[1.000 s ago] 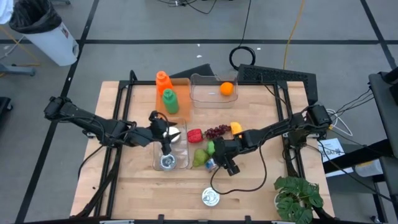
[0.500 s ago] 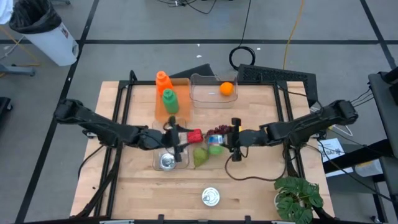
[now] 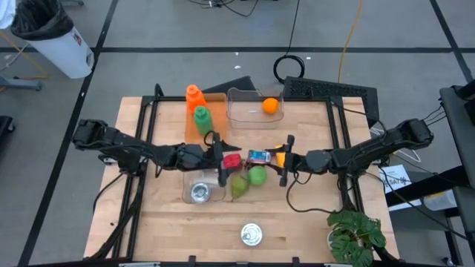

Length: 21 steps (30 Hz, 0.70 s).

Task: Pick & Place Food Item
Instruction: Put the blue and pink tuna can into the bottom transparent bin

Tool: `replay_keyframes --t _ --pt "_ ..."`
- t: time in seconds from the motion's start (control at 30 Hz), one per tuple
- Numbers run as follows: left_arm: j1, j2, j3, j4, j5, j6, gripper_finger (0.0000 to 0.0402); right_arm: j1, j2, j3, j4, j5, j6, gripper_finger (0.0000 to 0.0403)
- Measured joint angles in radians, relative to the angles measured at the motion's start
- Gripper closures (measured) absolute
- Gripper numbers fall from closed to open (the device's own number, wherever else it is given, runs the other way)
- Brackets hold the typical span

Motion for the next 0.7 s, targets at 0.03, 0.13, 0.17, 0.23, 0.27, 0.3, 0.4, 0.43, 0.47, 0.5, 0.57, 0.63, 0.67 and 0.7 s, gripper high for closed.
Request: replay_keyframes --t 0.03,0.13,0.17,0.23,0.27,0.3,0.4,0.43,0.47,0.5,0.57,0.63,0.67,0.7 --pt "-0.001 0.000 0.000 0.004 0.026 0.009 0.0099 -0.001 0.000 -0.001 0.001 -0.020 0.003 0.0217" --pt "0.001 0.010 0.000 0.041 0.036 0.021 0.0103 0.000 0.000 -0.001 0.029 -0.074 0.010 0.0217" --pt "0.001 0.013 0.000 0.042 0.040 0.021 0.0105 0.001 0.000 -0.001 0.038 -0.078 0.010 0.0217" --pt "0.001 0.014 -0.001 0.045 0.088 0.020 0.0109 0.001 -0.001 -0.001 0.048 -0.081 0.010 0.0217" --pt "0.000 0.014 -0.001 0.051 0.115 0.021 0.0111 0.000 -0.001 -0.001 0.051 -0.088 0.015 0.0217" --pt "-0.001 0.013 -0.001 0.054 0.128 0.020 0.0113 -0.001 0.000 -0.001 0.059 -0.105 0.023 0.0217" --pt "-0.001 0.013 -0.001 0.062 0.116 0.012 0.0118 0.001 0.031 0.000 0.129 -0.151 0.029 0.0217" --pt "0.000 0.013 -0.001 0.069 0.113 0.009 0.0119 0.002 0.043 0.000 0.147 -0.154 0.018 0.0217" --pt "0.001 0.013 -0.001 0.077 0.114 0.010 0.0119 0.002 0.058 0.000 0.175 -0.158 0.013 0.0217" --pt "0.001 0.013 -0.001 0.076 0.113 0.015 0.0118 0.001 0.077 0.000 0.206 -0.163 0.010 0.0217" --pt "0.001 0.013 -0.001 0.069 0.115 0.032 0.0116 -0.004 0.113 0.000 0.261 -0.191 0.002 0.0217" --pt "0.000 0.013 -0.001 0.066 0.121 0.033 0.0115 -0.006 0.147 0.000 0.324 -0.220 -0.003 0.0217" --pt "-0.001 0.013 -0.001 0.067 0.125 0.033 0.0116 -0.006 0.158 0.000 0.345 -0.223 -0.006 0.0217" --pt "-0.001 0.013 -0.001 0.067 0.124 0.033 0.0118 -0.006 0.168 0.000 0.367 -0.225 -0.009 0.0217"
